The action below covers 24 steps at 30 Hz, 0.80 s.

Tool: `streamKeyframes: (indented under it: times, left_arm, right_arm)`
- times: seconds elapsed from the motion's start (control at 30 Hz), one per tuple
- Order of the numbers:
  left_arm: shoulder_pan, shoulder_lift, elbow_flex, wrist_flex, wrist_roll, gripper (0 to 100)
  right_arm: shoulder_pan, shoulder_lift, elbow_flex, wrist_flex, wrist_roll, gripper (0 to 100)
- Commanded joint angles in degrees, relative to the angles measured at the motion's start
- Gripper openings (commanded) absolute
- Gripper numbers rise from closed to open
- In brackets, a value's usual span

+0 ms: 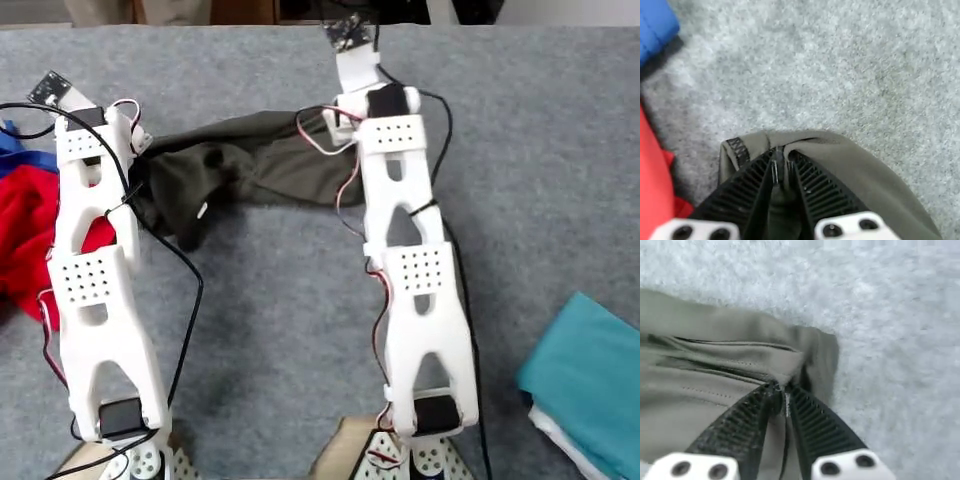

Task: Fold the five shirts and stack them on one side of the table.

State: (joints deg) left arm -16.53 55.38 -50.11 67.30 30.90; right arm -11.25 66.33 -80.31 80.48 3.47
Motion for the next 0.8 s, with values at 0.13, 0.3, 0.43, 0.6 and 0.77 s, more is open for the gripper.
streamKeyframes:
  times: [0.13, 0.3, 0.43, 0.6, 0.77]
  left_arm:
    - [0.44, -1.1, -1.93, 0.09, 0.53, 2]
    - [0.44, -1.01, -2.11, 0.44, -0.18, 2]
    - [0.62, -1.01, -2.46, 0.44, -2.11, 2]
    - [0.53, -1.01, -2.46, 0.09, -2.11, 2]
    - [0.62, -1.01, -2.55, 0.0, -2.29, 2]
  right_arm:
    - [0.92, -0.48, -14.2, 14.42, 0.0, 0.5]
    - [0.13, -0.4, -14.73, 21.89, 2.55, 0.5]
    - [-0.75, 2.42, -9.89, 21.98, 4.22, 0.5]
    - [-3.3, 2.15, -4.7, 22.07, 5.71, 0.5]
    - [-5.67, -6.46, 8.75, 21.98, 7.38, 0.5]
